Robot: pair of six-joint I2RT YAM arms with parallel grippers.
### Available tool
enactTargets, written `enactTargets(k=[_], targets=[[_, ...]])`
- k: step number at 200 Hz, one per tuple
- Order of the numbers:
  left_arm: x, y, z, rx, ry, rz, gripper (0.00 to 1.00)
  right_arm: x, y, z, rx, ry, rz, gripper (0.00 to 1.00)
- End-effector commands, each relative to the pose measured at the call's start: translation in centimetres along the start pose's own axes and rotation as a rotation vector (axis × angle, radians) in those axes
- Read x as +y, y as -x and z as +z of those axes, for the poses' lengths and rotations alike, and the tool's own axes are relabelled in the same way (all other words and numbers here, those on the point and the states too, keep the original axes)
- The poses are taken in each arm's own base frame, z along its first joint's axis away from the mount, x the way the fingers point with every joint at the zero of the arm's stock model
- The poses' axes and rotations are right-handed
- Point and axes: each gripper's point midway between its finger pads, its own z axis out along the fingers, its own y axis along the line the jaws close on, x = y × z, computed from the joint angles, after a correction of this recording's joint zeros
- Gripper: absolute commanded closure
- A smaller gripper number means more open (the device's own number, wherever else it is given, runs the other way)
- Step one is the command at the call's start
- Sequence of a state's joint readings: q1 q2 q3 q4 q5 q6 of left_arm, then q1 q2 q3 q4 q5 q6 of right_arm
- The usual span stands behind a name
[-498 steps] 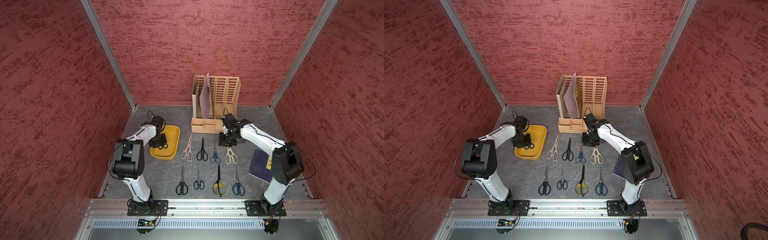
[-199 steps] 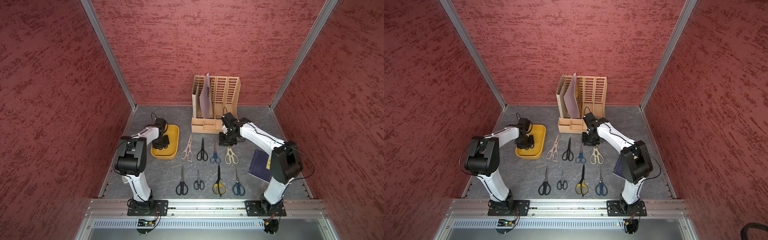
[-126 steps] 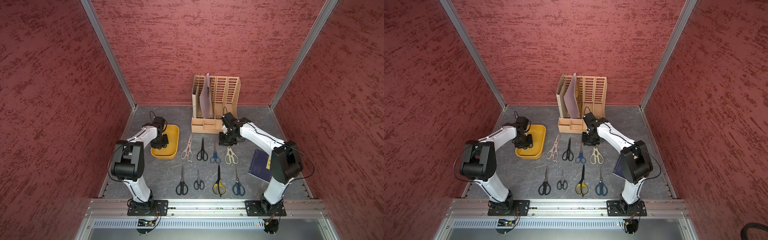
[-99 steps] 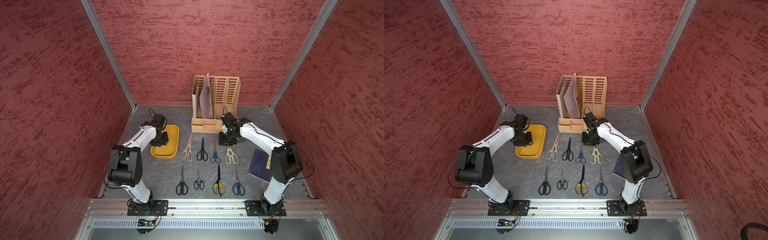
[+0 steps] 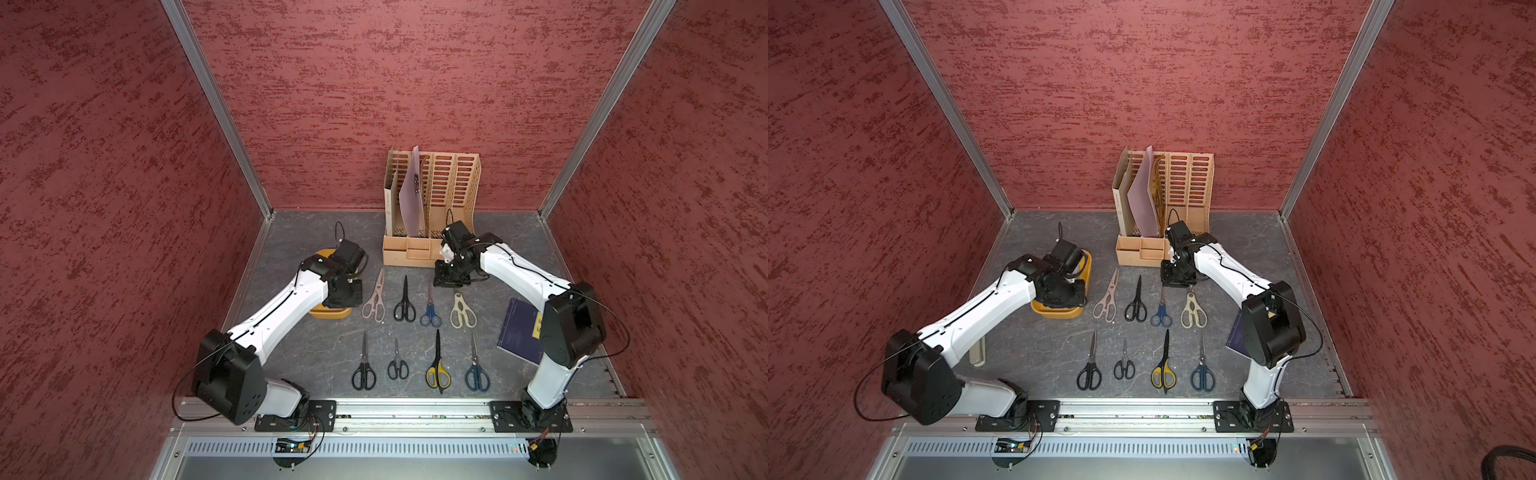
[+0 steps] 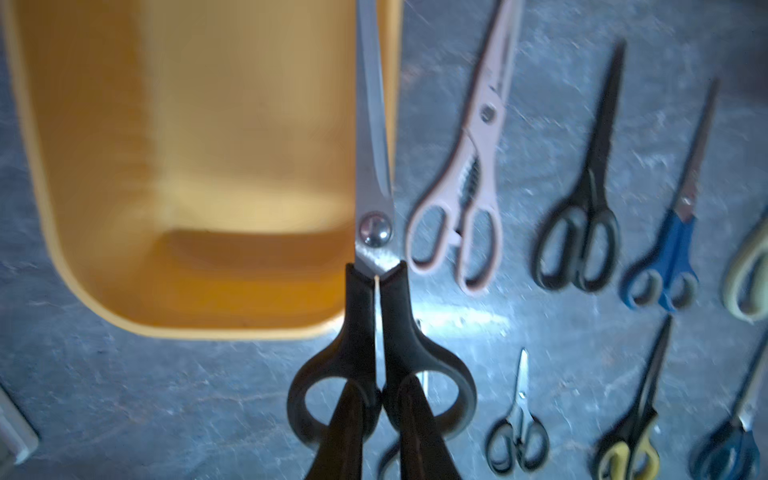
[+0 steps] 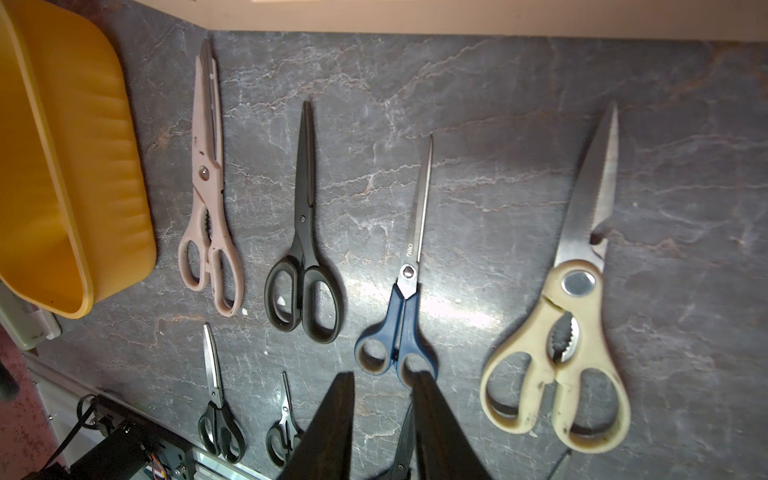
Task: Take the scissors out of the storage box
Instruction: Place the scissors at the center of the board.
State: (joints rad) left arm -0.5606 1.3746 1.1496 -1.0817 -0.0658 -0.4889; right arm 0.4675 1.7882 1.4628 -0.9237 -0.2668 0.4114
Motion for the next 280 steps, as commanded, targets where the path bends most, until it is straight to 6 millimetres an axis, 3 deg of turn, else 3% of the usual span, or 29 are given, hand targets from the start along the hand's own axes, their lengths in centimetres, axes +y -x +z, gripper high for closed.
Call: enactTargets(k=[1,34,68,101,132,164,195,236,280], targets=[[-1.4,-4.5,-0.7,0.045,0.041,-0.044,1.0,1.2,0.3,0.0,-0.015,0.061,-0.057,0.71],[-2.9,-10.1,-0.2,0.067,0.081,-0.066,1.0,1.5,-0.2,0.6,0.004,0.097,-0.09,0.71],[-0.6,-14.7,1.0,0.105,0.163,-0.121,1.0,1.9,-0.8,0.9,0.02,0.131,-0.116,0.71],[1.9,-16.5,1.5,0.108,0.2,-0.145,1.0,1.7,-1.3,1.2,0.032,0.138,-0.131,0.71],[3.8,-17.0,2.0,0.118,0.189,-0.153,1.0,1.5,-1.7,1.2,0.034,0.138,-0.14,0.71],[5.4,-16.1,2.5,0.136,0.169,-0.192,1.0,1.4,-1.7,1.2,0.03,0.138,-0.137,0.71],[4.8,-14.7,3.6,0.159,0.122,-0.205,1.0,1.3,-1.7,1.1,0.027,0.136,-0.131,0.71],[4.9,-14.1,5.6,0.188,0.216,-0.147,1.0,1.3,-1.7,1.1,0.021,0.132,-0.12,0.71],[5.8,-14.7,7.2,0.223,0.263,-0.141,1.0,1.2,-1.7,0.7,0.012,0.124,-0.112,0.71]])
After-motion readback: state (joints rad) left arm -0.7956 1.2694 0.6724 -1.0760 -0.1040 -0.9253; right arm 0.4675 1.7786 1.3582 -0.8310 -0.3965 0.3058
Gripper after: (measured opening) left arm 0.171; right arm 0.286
